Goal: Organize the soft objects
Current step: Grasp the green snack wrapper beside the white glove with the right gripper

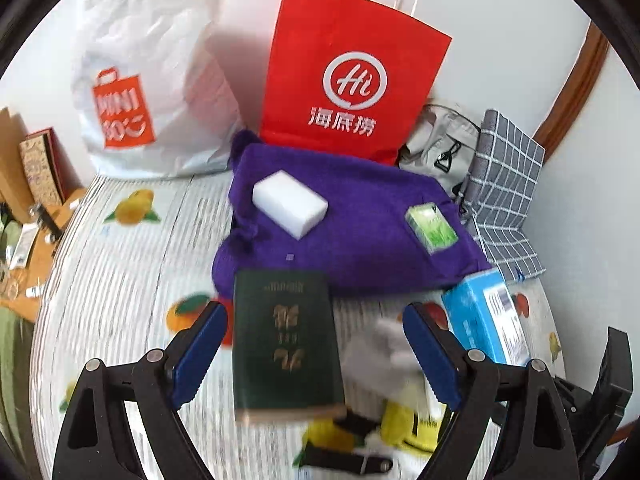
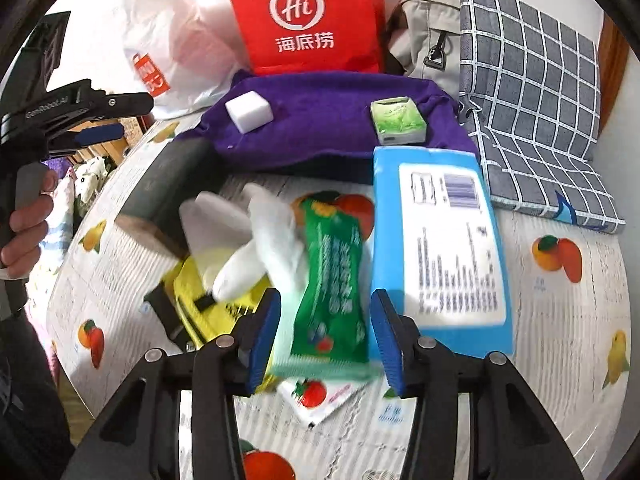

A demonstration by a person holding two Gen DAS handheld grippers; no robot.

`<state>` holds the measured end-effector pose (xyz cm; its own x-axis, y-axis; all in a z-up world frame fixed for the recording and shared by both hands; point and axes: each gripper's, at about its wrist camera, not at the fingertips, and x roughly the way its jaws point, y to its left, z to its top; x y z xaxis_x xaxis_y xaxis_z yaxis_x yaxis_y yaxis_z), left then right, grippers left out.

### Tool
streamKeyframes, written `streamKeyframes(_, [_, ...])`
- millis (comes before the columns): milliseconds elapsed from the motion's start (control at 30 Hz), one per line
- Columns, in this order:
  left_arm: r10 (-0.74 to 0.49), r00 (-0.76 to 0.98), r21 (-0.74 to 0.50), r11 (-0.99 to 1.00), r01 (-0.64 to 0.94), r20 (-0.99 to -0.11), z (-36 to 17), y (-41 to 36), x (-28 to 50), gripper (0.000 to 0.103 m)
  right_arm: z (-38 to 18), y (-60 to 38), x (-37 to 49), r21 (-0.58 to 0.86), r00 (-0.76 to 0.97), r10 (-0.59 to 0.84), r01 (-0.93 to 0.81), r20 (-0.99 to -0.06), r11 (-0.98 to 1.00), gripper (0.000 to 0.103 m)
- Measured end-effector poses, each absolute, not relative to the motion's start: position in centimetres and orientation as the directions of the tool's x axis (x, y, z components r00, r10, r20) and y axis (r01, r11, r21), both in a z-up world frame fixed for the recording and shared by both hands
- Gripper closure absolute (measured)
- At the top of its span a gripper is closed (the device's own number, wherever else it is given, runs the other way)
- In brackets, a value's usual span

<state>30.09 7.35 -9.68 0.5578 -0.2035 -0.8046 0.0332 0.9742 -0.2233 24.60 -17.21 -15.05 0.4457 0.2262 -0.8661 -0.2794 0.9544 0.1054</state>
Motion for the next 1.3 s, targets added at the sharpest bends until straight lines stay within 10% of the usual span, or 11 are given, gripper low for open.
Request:
streamKeyframes(367, [-0.196, 0.560, -0.215, 0.976, 0.033, -0.805, -10.4, 8.1, 24.0, 0.014, -18.1, -14.8, 23.1, -0.065, 0.493, 0.079, -0.269, -0.867, 0.961, 0.076])
streamKeyframes(500, [-0.204, 0.556, -0.229, 0.973, 0.025, -0.806, -10.5, 8.7, 22.8, 0.014, -18.3, -14.5, 22.6, -0.093, 0.531, 0.067, -0.268, -0.845, 0.959, 0.100])
streamKeyframes(1300, [-0.207, 0.529, -0.234, 0.972, 0.016, -0.823, -12.5, 6.5, 17.7, 0.014, -15.3, -25.0, 12.2, 0.264, 0.517, 0.278, -0.104, -0.810, 0.959, 0.101])
